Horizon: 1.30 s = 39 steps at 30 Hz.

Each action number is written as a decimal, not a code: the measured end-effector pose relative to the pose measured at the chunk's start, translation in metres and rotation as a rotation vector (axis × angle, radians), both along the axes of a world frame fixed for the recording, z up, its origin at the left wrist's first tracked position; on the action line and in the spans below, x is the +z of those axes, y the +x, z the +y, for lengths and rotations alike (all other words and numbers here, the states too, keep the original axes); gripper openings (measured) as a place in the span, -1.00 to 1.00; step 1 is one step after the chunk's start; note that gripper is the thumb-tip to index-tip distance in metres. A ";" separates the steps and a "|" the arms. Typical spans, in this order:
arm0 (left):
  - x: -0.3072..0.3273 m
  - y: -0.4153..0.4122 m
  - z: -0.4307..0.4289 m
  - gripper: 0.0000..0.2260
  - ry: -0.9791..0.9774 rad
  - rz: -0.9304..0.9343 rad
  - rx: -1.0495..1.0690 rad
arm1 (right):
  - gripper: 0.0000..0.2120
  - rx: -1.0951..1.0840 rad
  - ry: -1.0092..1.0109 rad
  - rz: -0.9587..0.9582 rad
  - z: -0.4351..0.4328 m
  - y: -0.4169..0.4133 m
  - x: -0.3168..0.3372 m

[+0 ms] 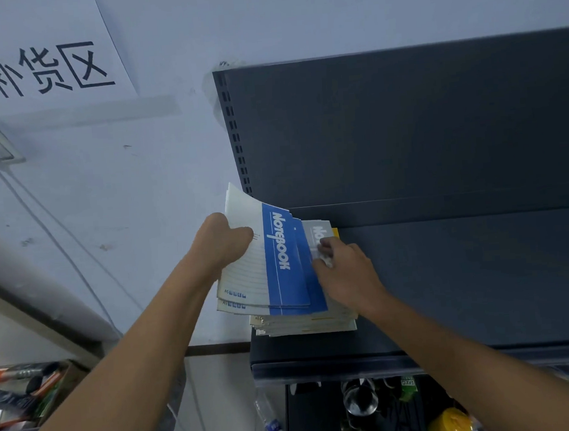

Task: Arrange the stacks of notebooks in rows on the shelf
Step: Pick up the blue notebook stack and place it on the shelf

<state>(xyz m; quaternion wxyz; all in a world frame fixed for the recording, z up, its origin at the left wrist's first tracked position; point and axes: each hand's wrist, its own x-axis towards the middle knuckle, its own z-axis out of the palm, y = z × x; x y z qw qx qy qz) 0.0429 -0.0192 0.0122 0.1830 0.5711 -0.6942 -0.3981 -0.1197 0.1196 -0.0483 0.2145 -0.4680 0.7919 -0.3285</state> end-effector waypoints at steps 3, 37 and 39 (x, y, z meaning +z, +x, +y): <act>0.003 0.006 0.002 -0.91 0.085 0.174 -0.050 | -0.54 -0.041 0.004 -0.106 -0.005 -0.001 0.005; -0.016 -0.141 0.081 -0.62 -0.215 -0.201 -0.447 | -0.90 -0.486 -0.166 -0.410 0.083 -0.108 0.027; -0.016 -0.165 0.099 -0.61 -0.237 -0.185 -0.459 | -0.91 -0.521 -0.173 -0.385 0.104 -0.129 0.027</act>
